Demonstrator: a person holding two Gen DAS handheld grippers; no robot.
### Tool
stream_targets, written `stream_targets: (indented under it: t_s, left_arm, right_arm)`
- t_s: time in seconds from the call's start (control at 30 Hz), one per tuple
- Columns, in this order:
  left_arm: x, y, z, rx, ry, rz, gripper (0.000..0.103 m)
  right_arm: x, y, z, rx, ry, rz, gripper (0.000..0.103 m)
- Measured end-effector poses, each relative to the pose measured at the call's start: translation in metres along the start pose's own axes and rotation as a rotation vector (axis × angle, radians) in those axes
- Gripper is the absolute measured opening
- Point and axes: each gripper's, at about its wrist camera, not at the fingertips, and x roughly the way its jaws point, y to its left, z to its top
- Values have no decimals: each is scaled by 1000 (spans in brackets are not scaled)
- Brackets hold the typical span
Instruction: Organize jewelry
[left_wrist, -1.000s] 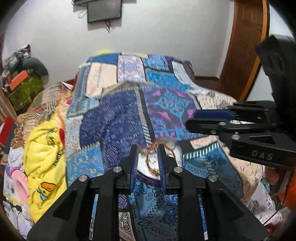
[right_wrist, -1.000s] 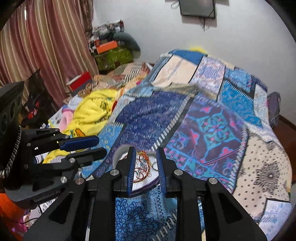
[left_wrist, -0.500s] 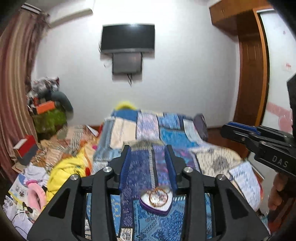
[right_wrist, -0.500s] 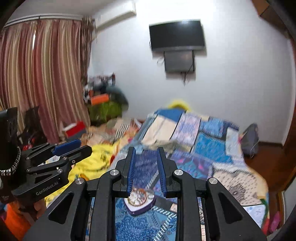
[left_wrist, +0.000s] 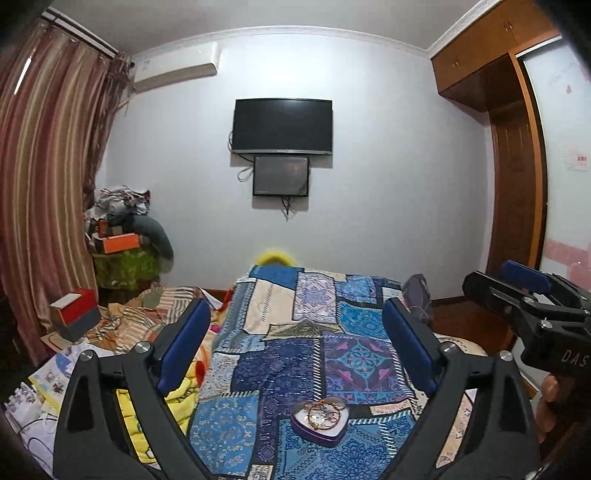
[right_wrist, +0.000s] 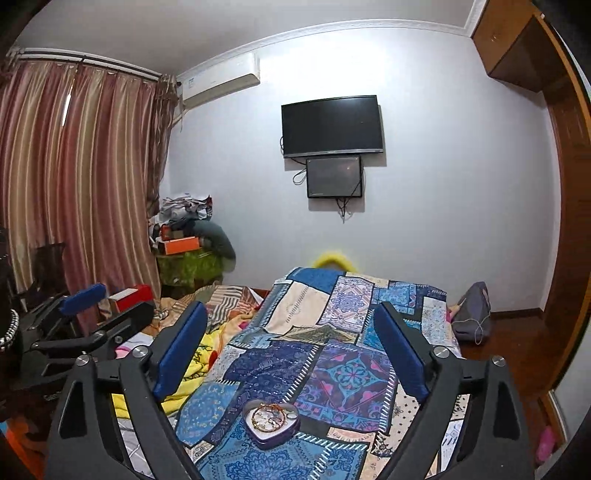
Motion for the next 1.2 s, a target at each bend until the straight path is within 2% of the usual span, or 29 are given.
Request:
stream_targets:
  t_s: [0.1,0.87,0.97,1.2]
  left_arm:
    - [-2,0,-2,1,-2,0,96]
    - [6,1,-8,-16,28,-5,97]
    - [5,3,-8,-22,26,4,101]
    - [7,3,-9,-20,20,19,102]
  right_arm:
    - [-4,1,-1,3,0,-10,95]
    - [-13,-4,-8,12,18,10,95]
    - [-12,-5,-9,14,22,10,95]
    - [-10,-7,-10,25,34,8,96]
